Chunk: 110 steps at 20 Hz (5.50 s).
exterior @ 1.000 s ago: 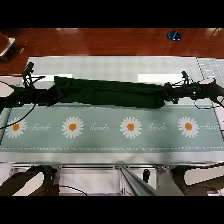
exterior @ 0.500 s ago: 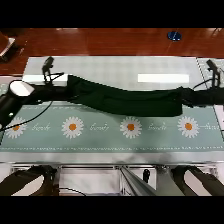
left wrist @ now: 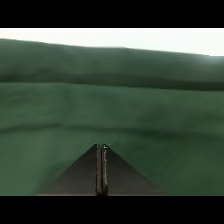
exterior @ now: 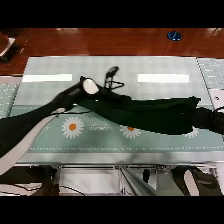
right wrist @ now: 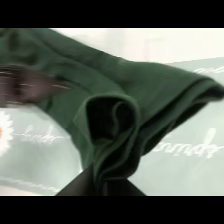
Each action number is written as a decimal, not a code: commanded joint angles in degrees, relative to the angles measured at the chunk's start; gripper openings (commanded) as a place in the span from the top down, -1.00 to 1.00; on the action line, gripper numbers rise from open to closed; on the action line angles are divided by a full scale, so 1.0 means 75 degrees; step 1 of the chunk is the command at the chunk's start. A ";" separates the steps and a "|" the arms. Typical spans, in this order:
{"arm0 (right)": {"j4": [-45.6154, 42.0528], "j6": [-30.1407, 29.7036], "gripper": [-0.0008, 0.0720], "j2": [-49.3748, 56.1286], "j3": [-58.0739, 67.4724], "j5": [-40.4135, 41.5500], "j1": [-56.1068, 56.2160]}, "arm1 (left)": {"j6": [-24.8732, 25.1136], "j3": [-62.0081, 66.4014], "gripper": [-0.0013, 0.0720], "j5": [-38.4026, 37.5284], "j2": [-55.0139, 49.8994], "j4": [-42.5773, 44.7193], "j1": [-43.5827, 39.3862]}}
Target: Fold the shirts.
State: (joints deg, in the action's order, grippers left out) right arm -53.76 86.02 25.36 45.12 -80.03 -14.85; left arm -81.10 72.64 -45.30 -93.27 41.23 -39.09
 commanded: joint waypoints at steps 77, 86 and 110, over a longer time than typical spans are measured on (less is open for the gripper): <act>0.3672 -0.1352 0.92 0.7507 0.0516 0.4978 0.4806 | 0.0122 -0.4794 0.91 -0.1174 0.7697 0.0950 0.5447; -0.0592 0.0749 0.92 0.7507 0.6033 0.2652 0.4485 | 0.0122 -0.4794 0.91 -0.1166 0.7697 0.0953 0.5447; -0.3363 0.0638 0.93 0.5202 0.7058 -0.3500 -0.3926 | 0.0122 -0.4797 0.91 -0.0758 0.7697 0.0953 0.5447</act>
State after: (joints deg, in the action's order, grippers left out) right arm -71.20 91.96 67.79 102.54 -102.61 -40.21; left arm -80.18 36.69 -51.83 -35.51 48.38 1.72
